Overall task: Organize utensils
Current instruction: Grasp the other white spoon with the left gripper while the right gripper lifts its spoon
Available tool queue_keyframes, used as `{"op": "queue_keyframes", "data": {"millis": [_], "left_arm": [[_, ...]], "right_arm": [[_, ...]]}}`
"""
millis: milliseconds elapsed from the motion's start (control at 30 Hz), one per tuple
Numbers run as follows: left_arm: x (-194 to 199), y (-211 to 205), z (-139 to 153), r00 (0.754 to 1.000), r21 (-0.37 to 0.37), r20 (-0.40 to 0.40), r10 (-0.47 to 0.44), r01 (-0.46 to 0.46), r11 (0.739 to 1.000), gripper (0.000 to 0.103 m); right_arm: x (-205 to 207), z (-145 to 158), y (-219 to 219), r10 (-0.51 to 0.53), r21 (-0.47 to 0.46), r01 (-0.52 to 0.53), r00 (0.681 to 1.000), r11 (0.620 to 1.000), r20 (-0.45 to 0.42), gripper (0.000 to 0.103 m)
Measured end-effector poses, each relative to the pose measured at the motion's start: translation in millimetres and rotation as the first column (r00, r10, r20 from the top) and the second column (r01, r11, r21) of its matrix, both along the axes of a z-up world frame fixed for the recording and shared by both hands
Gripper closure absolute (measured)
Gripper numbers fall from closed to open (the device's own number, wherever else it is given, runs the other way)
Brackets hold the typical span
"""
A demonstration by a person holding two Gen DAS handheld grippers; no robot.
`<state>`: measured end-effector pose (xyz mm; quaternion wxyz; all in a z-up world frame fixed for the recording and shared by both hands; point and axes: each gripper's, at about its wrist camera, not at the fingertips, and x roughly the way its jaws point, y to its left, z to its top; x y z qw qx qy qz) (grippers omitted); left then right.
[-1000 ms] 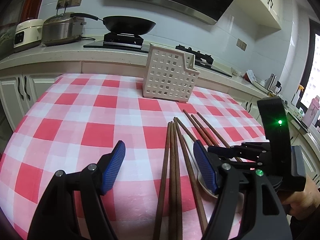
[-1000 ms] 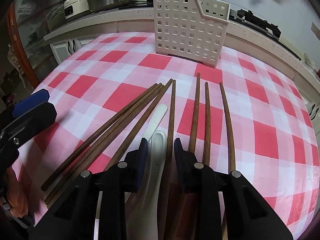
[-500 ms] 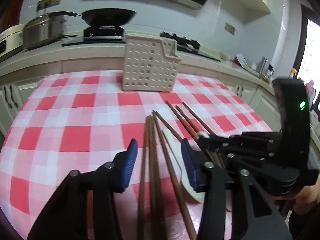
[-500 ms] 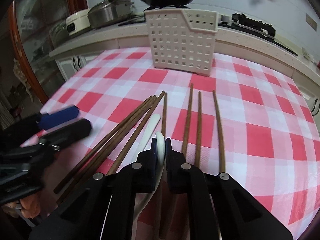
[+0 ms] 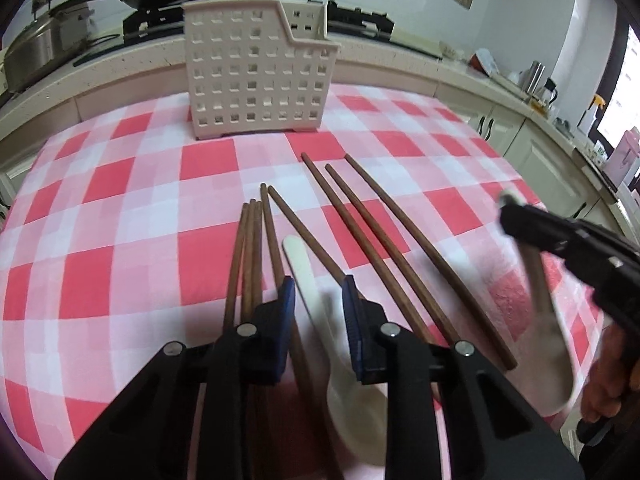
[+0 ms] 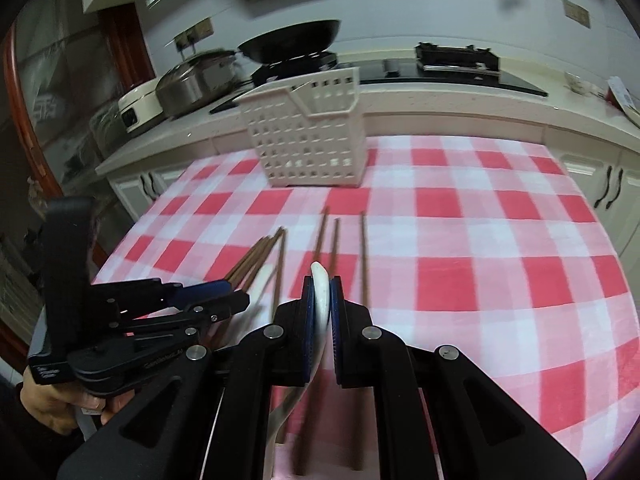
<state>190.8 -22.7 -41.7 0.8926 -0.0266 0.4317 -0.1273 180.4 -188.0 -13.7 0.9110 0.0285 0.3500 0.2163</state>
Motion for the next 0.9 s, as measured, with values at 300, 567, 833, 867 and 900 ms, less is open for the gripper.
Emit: {"op": "queue_keyframes", "data": {"millis": [300, 567, 833, 867, 900], "left_arm": [[24, -10, -13, 0.998, 0.07, -0.058, 0.037, -0.032, 0.997, 0.081], [30, -13, -11, 0.997, 0.112, -0.059, 0.041, -0.034, 0.993, 0.091], [7, -6, 18, 1.0, 0.033, 0.009, 0.026, -0.026, 0.999, 0.091], [3, -4, 24, 0.999, 0.02, 0.021, 0.025, -0.026, 0.999, 0.091], [-1, -3, 30, 0.999, 0.013, 0.036, 0.025, -0.026, 1.0, 0.091]], "right_arm": [[11, -1, -26, -0.039, 0.015, 0.039, 0.999, 0.999, -0.001, 0.095], [17, -3, -27, -0.045, 0.017, 0.045, 0.999, 0.999, -0.005, 0.095], [10, 9, -30, -0.054, 0.013, 0.054, 0.998, 0.998, 0.024, 0.095], [9, 11, -30, -0.056, 0.012, 0.056, 0.998, 0.998, 0.03, 0.095], [7, 15, -31, -0.058, 0.011, 0.057, 0.998, 0.998, 0.038, 0.095]]}}
